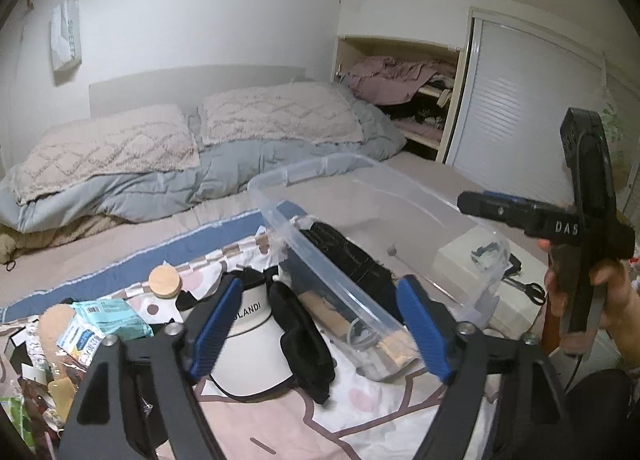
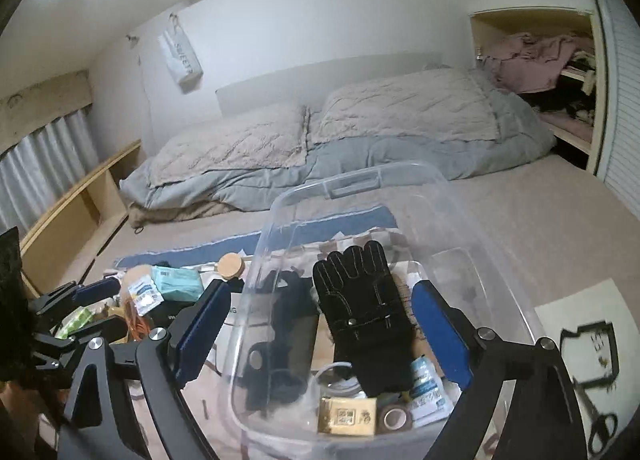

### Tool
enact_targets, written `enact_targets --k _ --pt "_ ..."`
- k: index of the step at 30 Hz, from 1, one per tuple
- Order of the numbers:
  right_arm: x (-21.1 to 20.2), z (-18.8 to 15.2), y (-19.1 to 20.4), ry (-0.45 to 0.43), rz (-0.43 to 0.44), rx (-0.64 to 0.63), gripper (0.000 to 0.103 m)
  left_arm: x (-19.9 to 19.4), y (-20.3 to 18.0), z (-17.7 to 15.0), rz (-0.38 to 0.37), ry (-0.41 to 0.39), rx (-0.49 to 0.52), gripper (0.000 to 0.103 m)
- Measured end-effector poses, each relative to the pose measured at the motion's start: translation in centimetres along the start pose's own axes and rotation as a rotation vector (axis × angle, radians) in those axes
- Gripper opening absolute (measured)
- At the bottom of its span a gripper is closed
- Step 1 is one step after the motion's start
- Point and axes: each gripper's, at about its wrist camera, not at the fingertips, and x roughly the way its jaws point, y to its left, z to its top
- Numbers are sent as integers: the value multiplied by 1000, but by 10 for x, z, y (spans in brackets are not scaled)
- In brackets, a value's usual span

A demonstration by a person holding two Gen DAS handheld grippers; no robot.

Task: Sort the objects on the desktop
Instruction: 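Lower the left gripper onto the black eye mask and close it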

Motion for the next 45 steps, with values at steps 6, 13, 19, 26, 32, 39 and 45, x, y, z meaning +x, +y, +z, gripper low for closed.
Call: enact_targets --k 6,13,19,26,32,39,45 --pt "-30 -12 14 -83 -40 5 103 -22 -10 0 6 -47 16 94" --pt "-48 -31 23 -121 -37 29 103 -34 -13 -10 34 -64 17 96" --pt "-55 -46 31 -171 -55 9 103 -41 -12 -16 54 -114 17 96" --pt "-60 -59 43 -241 -89 -36 103 -33 -10 -27 55 -111 1 96" --pt "-59 -70 60 -251 -38 -98 103 -2 1 -51 54 -23 -47 96" --pt "-70 -75 78 -278 1 -154 103 50 14 -88 82 113 -108 96" --pt "-74 -75 87 -278 17 -187 103 96 20 -112 53 240 -187 83"
